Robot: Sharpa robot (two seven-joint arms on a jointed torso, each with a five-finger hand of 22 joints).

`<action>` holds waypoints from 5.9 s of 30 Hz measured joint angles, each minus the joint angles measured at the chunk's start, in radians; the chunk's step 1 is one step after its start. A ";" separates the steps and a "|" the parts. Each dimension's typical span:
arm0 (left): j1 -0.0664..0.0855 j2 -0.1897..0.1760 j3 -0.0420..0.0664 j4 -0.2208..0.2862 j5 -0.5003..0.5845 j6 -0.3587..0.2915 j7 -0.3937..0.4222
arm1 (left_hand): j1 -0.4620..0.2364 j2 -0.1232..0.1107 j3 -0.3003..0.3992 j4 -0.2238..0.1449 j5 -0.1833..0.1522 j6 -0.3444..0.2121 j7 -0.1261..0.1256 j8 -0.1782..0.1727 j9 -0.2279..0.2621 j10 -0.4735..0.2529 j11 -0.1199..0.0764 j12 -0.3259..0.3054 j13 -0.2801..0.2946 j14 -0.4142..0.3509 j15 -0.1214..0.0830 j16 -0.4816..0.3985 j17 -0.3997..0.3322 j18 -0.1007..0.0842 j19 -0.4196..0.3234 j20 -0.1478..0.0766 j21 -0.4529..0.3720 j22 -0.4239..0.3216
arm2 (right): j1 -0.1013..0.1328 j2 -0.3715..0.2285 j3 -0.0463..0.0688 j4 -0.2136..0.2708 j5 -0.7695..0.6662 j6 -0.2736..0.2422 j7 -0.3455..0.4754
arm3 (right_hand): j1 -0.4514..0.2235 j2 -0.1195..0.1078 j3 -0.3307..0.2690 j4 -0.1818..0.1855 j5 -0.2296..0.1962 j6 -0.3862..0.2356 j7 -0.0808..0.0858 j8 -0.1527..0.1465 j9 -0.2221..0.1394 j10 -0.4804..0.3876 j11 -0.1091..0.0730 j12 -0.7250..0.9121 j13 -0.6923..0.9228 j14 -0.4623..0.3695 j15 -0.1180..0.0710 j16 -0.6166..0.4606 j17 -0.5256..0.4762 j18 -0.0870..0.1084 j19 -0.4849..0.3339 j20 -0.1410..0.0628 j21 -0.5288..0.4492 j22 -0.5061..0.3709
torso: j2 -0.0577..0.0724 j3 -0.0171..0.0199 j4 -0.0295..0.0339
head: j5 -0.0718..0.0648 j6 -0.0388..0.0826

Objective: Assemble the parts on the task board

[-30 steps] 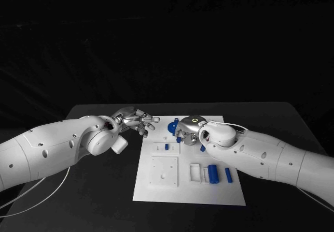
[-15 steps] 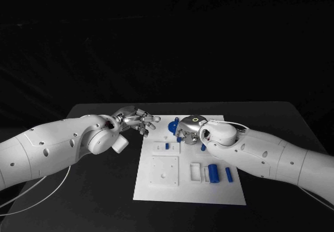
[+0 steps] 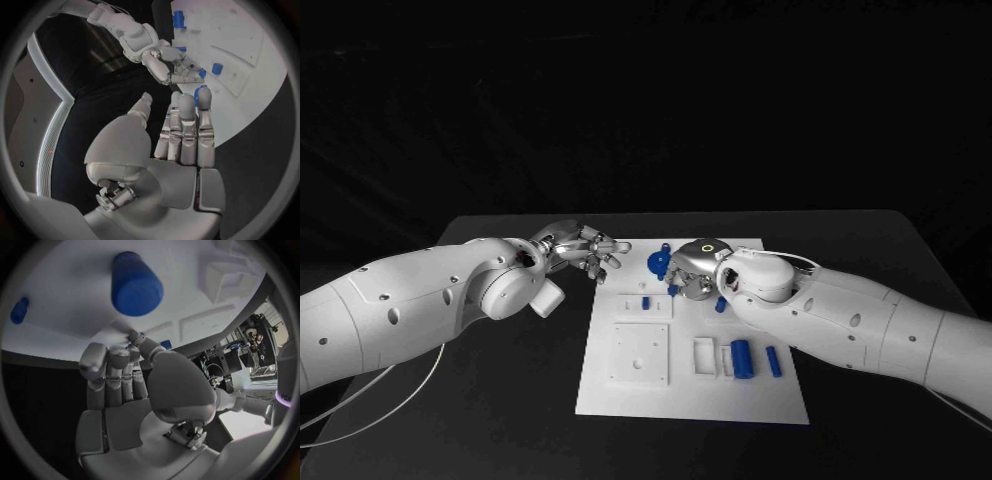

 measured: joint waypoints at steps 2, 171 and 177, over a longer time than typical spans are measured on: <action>0.000 0.000 0.000 0.000 0.000 0.000 0.000 | 0.000 0.000 0.000 0.000 0.000 0.000 0.000 0.000 0.000 0.000 0.000 0.000 0.000 0.000 0.000 0.000 0.000 0.000 0.000 0.000 0.000 0.000 | 0.000 -0.004 0.000 0.003 0.000 -0.002 -0.002 | -0.005 -0.005 -0.005 0.005 0.000 0.005 0.005 0.000 0.000 0.000 0.000 0.000 0.000 0.000 0.000 0.000 0.000 0.000 0.000 0.000 0.000 0.000 | 0.000 0.0001 0.0000 | 0.000 0.000; 0.000 -0.014 -0.001 -0.006 -0.013 0.001 -0.037 | 0.014 0.014 -0.014 -0.014 0.000 0.000 0.000 0.000 0.000 -0.003 0.004 0.000 0.000 0.000 0.000 0.000 0.000 0.000 0.004 0.004 -0.008 0.000 | -0.013 -0.057 0.003 0.087 -0.010 0.018 -0.085 | -0.100 -0.015 -0.034 0.049 0.427 0.165 0.023 -0.006 0.005 0.007 0.025 0.005 0.020 0.008 0.010 0.026 0.071 0.000 0.002 0.005 0.035 0.000 | 0.001 -0.0004 0.0009 | -0.018 -0.018; 0.000 -0.015 -0.001 -0.004 -0.013 0.001 -0.036 | 0.014 0.015 -0.014 -0.014 0.000 0.000 0.000 0.000 0.000 -0.003 0.003 0.000 0.000 0.000 0.000 0.000 0.000 0.000 0.004 0.004 -0.008 0.000 | -0.018 -0.074 0.001 0.115 -0.009 0.013 -0.090 | -0.112 -0.027 0.001 0.052 0.452 0.167 0.022 -0.006 0.006 0.009 0.027 0.003 0.020 0.007 0.010 0.026 0.074 0.000 0.004 0.004 0.035 0.000 | 0.000 0.0000 -0.0001 | -0.019 -0.017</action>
